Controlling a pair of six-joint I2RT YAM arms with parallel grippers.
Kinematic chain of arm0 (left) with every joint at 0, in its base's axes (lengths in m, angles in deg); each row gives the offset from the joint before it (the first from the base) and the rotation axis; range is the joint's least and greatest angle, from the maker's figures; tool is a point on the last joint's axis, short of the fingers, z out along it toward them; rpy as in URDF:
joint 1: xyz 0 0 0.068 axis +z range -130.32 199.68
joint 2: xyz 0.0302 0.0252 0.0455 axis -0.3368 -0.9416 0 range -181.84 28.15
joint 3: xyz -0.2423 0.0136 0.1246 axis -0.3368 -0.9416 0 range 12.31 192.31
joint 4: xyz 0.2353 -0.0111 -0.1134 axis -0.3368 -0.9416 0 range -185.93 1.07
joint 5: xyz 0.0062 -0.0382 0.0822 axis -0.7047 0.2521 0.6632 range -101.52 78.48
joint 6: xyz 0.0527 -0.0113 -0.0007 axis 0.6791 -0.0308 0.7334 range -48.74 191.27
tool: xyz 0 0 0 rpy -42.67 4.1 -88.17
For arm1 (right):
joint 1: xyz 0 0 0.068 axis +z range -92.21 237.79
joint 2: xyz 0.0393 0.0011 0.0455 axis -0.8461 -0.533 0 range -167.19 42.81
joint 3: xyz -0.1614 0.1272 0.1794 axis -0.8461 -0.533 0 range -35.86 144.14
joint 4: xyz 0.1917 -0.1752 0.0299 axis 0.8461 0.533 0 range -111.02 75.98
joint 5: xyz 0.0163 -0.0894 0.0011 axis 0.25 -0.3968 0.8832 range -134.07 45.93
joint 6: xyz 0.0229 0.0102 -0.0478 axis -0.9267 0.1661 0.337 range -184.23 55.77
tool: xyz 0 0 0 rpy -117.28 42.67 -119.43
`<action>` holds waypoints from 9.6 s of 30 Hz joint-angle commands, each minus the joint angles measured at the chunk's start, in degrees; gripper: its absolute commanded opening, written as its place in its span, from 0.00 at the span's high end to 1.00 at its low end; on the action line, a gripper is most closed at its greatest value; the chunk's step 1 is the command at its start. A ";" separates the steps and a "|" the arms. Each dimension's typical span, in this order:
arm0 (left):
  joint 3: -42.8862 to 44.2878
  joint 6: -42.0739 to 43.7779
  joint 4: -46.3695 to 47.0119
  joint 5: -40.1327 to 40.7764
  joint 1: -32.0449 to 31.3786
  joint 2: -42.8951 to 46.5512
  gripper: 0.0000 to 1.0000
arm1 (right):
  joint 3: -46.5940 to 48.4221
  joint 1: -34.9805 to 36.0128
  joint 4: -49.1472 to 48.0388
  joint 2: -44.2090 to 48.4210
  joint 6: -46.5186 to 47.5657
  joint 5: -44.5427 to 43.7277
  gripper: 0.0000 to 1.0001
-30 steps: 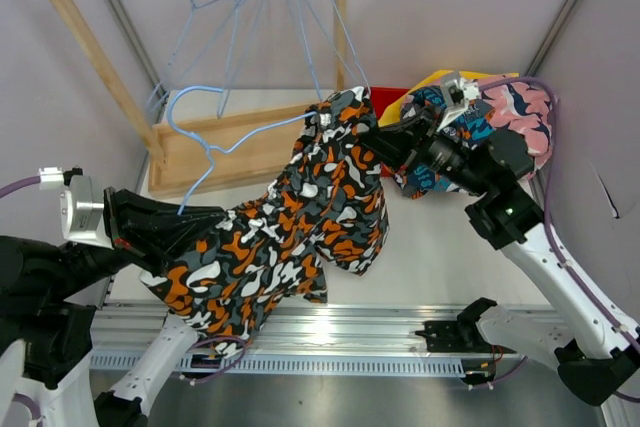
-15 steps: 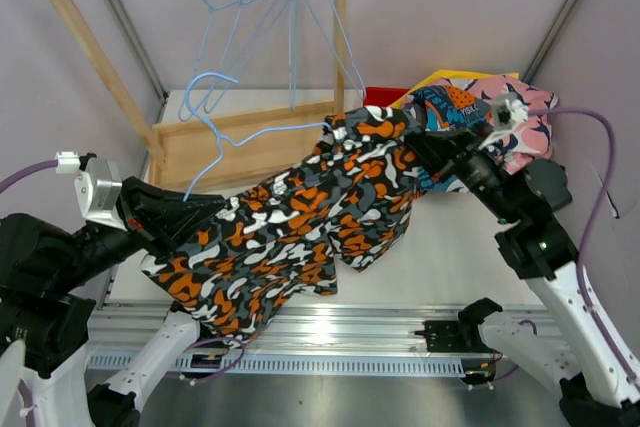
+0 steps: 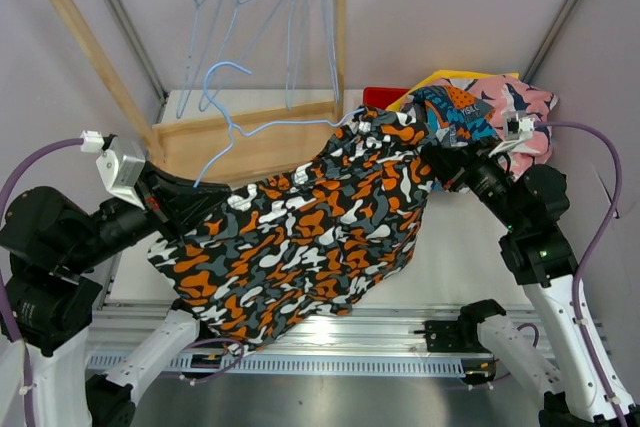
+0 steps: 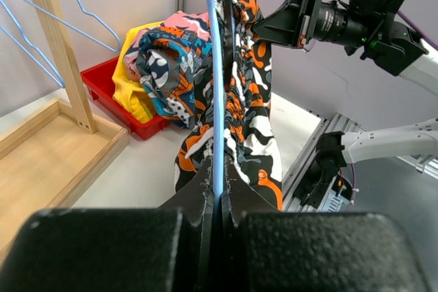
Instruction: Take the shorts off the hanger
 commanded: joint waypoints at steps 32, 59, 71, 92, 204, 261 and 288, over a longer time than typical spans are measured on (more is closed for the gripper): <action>-2.64 -4.85 21.01 5.84 -2.08 0.63 1.00 | 1.31 21.65 -7.00 -7.85 6.74 -5.16 0.01; -16.79 -14.78 35.52 -3.48 -2.08 4.94 1.00 | 20.83 34.04 -48.14 -33.87 -4.86 -1.55 1.00; -16.27 -12.94 32.45 -0.06 -2.08 4.50 0.56 | 17.41 34.39 -49.73 -30.45 -4.69 -3.75 1.00; -19.18 -12.43 34.13 0.90 -2.08 1.95 1.00 | 16.07 34.39 -46.93 -28.95 -5.22 -4.63 0.69; 35.31 2.26 -0.15 44.41 16.64 -43.82 1.00 | -1.57 3.63 -7.01 -30.72 0.76 -19.05 0.00; 24.34 -1.87 7.77 43.37 16.46 -39.20 0.06 | -14.07 18.04 1.68 -13.14 -1.53 -27.66 0.01; -12.49 -1.69 4.41 28.95 12.07 7.57 0.03 | 31.38 28.33 29.72 -1.08 4.01 -22.65 0.00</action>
